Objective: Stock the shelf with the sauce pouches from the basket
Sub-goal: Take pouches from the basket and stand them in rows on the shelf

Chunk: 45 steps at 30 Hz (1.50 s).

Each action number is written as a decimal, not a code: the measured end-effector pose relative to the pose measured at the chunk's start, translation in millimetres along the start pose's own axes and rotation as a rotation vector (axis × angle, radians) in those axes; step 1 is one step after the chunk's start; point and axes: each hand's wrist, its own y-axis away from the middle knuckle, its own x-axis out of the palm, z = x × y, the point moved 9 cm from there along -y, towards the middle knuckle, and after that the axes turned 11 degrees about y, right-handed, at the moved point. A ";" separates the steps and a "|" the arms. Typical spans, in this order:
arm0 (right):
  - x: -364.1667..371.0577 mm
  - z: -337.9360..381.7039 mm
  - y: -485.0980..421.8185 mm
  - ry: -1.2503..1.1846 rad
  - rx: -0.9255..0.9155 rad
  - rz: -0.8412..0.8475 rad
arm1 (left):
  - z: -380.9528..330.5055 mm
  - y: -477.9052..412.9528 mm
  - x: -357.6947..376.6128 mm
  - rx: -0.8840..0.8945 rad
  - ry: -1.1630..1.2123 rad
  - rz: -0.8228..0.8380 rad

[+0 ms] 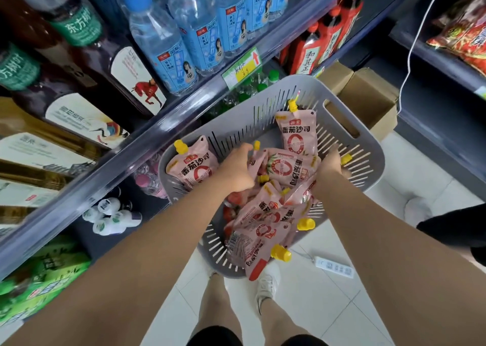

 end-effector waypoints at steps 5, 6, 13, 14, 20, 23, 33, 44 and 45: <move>-0.8 -5.2 0.7 0.027 0.042 -0.012 | 13.9 -2.5 7.4 -0.129 -0.024 -0.037; 1.8 -4.6 -2.0 0.150 0.015 -0.003 | 16.7 -4.4 9.0 -0.152 -0.013 -0.047; 37.8 17.4 21.0 1.045 -0.409 0.042 | 49.6 -7.2 6.2 -0.349 0.038 -0.094; 45.0 16.9 23.8 1.085 -0.432 0.065 | 46.6 -8.7 8.2 -0.336 0.019 -0.086; 58.7 8.0 22.0 1.244 -0.475 0.080 | 29.6 -21.4 13.1 -0.234 0.006 -0.113; 63.2 11.3 18.7 1.262 -0.467 0.087 | 30.0 -26.6 14.3 -0.221 -0.015 -0.097; 81.4 -14.7 22.5 1.598 -0.468 0.152 | 36.1 -31.0 18.3 -0.175 -0.093 -0.125; 87.6 -11.4 20.8 1.644 -0.595 0.096 | 29.5 -33.0 16.1 -0.206 -0.161 -0.164; 86.9 -11.7 20.5 1.667 -0.603 0.079 | 30.3 -31.9 14.4 -0.214 -0.170 -0.173</move>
